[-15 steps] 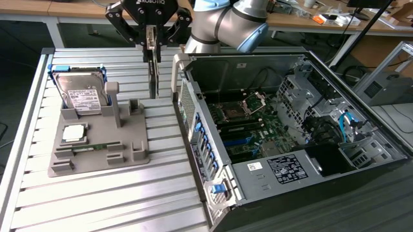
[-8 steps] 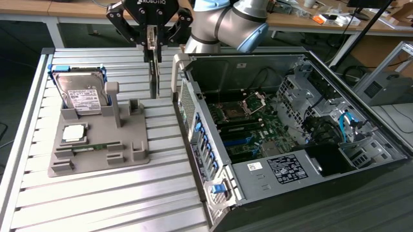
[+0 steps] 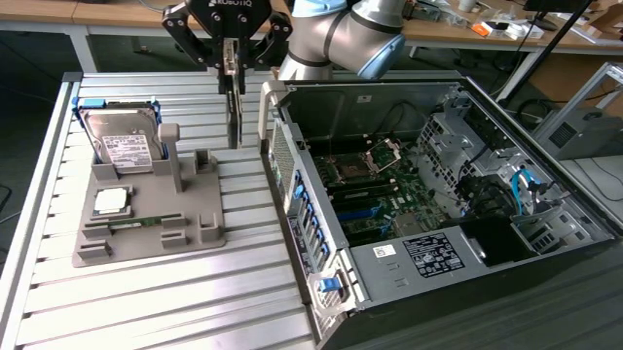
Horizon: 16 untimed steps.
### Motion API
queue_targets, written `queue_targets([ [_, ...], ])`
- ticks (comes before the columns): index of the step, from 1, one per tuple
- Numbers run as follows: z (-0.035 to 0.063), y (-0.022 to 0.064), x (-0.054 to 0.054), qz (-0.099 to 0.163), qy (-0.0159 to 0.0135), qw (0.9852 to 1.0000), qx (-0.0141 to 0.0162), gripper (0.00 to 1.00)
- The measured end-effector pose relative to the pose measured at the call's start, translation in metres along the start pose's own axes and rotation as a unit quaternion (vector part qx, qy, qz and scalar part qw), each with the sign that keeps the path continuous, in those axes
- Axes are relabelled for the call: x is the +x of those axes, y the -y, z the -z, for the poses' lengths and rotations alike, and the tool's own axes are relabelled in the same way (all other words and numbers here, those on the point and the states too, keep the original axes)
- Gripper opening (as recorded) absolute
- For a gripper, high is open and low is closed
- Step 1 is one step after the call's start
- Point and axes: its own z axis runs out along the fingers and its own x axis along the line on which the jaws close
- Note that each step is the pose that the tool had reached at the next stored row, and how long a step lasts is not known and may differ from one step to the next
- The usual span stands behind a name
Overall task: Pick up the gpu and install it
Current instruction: 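Pick up the gpu and move the gpu toward the slot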
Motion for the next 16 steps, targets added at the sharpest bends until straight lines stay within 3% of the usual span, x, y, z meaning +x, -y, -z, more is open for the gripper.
queue_targets([
  [16,-0.0004,-0.0002,-0.0040,0.000,0.0000,1.0000,0.0000,0.27],
])
